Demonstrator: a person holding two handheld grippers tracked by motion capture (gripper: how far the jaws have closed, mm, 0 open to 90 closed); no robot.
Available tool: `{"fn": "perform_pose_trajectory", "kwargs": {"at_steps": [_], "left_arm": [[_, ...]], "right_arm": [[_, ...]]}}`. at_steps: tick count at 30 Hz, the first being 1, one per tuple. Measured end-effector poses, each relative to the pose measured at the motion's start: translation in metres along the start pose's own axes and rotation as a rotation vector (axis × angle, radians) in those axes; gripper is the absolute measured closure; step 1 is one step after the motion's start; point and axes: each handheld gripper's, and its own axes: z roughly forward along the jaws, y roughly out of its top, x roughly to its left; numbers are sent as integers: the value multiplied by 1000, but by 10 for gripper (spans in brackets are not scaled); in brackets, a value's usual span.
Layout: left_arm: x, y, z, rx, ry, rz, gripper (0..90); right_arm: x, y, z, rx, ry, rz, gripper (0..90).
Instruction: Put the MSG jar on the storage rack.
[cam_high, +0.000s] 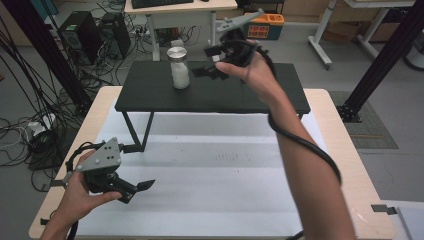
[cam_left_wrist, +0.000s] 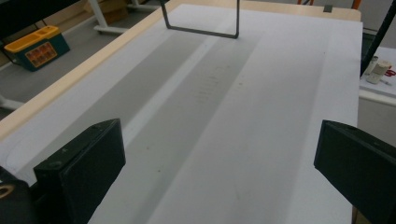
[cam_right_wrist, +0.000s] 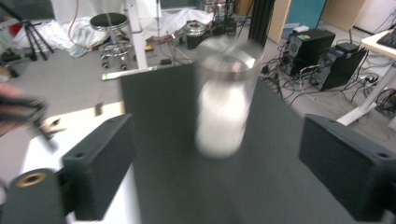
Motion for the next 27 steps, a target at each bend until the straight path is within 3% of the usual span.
{"fn": "perform_pose_trajectory", "kwargs": {"at_steps": [1, 5, 6, 9, 15, 19, 27], "left_arm": [[-2, 2, 0, 3, 3, -1, 23], [-4, 5, -1, -2, 7, -11, 22], [-4, 5, -2, -6, 11, -10, 22], [-5, 8, -3, -8, 13, -15, 22], [-5, 13, 0, -8, 15, -27, 21], [-3, 19, 2, 16, 19, -22, 22], [1, 19, 1, 6, 34, -43, 22]], "right_arm": [[3, -1, -6, 7, 0, -8, 86], [29, -21, -62, 46, 5, -58, 72], [32, -24, -68, 47, 4, -63, 71], [51, -45, -103, 66, 4, -78, 72], [81, -95, -154, 77, -3, -53, 73], [90, -112, -166, 101, -14, -36, 73], [100, -143, -174, 159, -29, -1, 58]]}}
